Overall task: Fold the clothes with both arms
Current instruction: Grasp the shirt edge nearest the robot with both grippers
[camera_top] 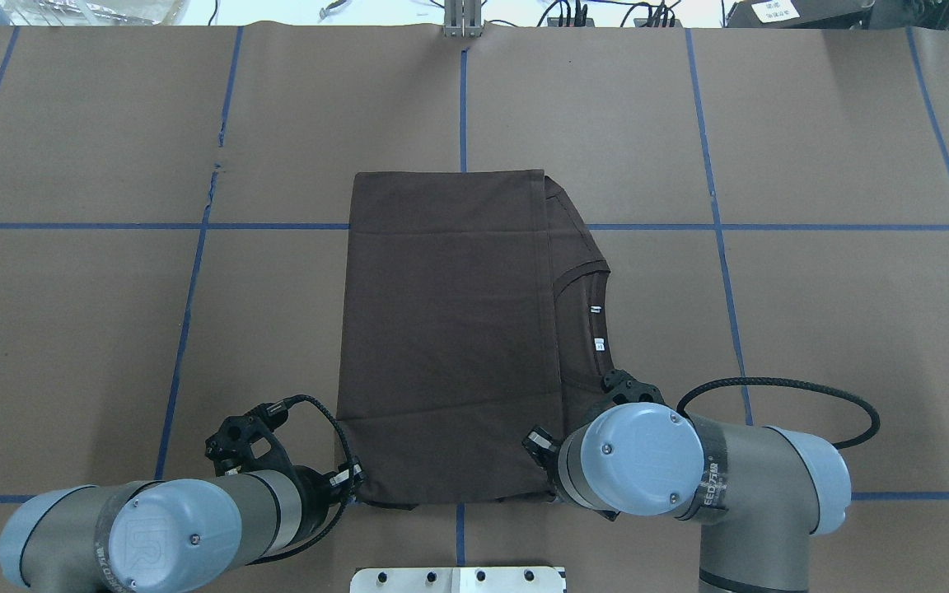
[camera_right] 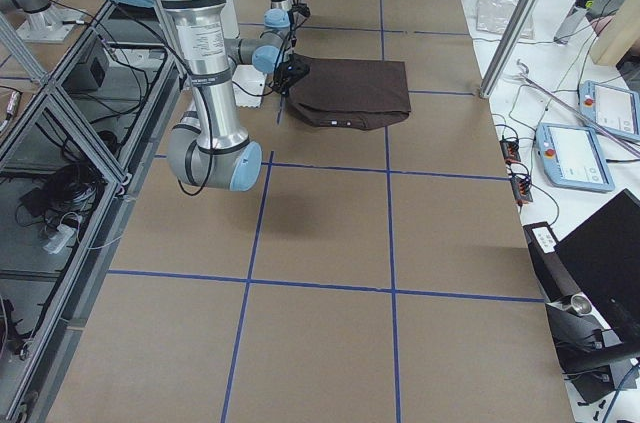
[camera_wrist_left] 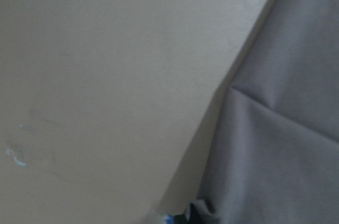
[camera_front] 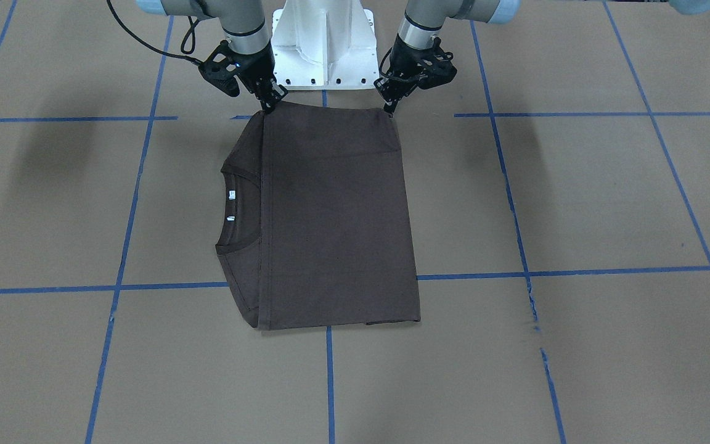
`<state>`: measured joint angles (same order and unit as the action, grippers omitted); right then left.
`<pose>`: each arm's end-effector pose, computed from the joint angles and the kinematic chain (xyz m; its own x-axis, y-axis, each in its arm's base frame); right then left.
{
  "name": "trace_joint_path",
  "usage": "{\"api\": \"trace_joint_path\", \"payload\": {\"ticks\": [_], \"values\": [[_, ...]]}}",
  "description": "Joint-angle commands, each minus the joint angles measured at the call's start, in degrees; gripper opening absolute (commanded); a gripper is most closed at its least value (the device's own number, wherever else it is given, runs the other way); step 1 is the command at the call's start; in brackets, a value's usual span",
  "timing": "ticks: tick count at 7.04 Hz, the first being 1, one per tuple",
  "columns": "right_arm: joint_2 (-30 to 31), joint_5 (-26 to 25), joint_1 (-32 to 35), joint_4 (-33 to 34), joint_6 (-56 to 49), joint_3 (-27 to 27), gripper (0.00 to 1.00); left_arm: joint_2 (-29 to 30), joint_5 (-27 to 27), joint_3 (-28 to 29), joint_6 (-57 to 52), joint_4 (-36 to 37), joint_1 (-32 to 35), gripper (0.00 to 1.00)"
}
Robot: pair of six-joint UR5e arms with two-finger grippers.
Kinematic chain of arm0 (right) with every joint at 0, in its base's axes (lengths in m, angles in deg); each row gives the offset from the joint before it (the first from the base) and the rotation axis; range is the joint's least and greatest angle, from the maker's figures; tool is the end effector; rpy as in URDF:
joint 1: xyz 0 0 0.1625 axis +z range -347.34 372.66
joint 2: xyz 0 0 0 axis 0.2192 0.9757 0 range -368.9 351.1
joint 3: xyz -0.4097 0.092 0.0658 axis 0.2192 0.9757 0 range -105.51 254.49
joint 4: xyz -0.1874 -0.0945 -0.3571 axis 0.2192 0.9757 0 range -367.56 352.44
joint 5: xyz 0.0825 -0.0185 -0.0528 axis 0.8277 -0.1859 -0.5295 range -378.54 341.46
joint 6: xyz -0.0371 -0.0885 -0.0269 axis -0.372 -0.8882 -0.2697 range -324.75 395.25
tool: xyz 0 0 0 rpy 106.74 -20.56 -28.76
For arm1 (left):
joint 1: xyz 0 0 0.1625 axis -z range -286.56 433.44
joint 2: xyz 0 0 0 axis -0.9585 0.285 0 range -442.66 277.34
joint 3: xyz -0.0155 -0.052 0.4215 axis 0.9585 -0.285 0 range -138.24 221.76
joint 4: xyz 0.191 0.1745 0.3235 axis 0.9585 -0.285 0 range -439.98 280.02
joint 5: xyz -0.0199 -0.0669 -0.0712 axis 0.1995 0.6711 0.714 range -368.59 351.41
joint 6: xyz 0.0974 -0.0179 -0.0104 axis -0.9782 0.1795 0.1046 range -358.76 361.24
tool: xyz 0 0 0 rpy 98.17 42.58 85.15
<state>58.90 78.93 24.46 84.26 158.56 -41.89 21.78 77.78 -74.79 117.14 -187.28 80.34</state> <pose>-0.5239 -0.2323 0.2571 0.4999 0.6606 0.5600 -0.4602 0.7504 -0.4744 0.5183 -0.2034 0.2842 0.3937 -0.4867 -0.7798 0.3838 0.8579 -0.3417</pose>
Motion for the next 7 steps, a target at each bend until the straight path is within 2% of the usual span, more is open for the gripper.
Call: {"api": "trace_joint_path", "payload": {"ticks": [1,2,4,6,7], "values": [[0.40,0.00,-0.03,0.03,0.00,-1.03,0.00,0.07,-0.33,-2.09,0.46,0.60,-0.83,0.00],[1.36,-0.09,-0.20,0.81,0.00,-3.04,0.00,-0.20,-0.42,-5.06,0.64,0.95,-2.14,0.00],[1.02,0.00,-0.82,8.95,0.26,-10.14,0.00,0.06,-0.07,-14.80,0.99,10.49,-3.12,0.00],[-0.90,0.61,5.38,9.61,-0.17,-11.59,0.00,0.76,0.20,-16.60,0.47,10.80,-0.76,0.00],[-2.13,1.05,9.60,9.52,-0.87,-11.15,0.00,3.55,0.20,-15.91,-1.10,10.97,4.21,0.00]]}}
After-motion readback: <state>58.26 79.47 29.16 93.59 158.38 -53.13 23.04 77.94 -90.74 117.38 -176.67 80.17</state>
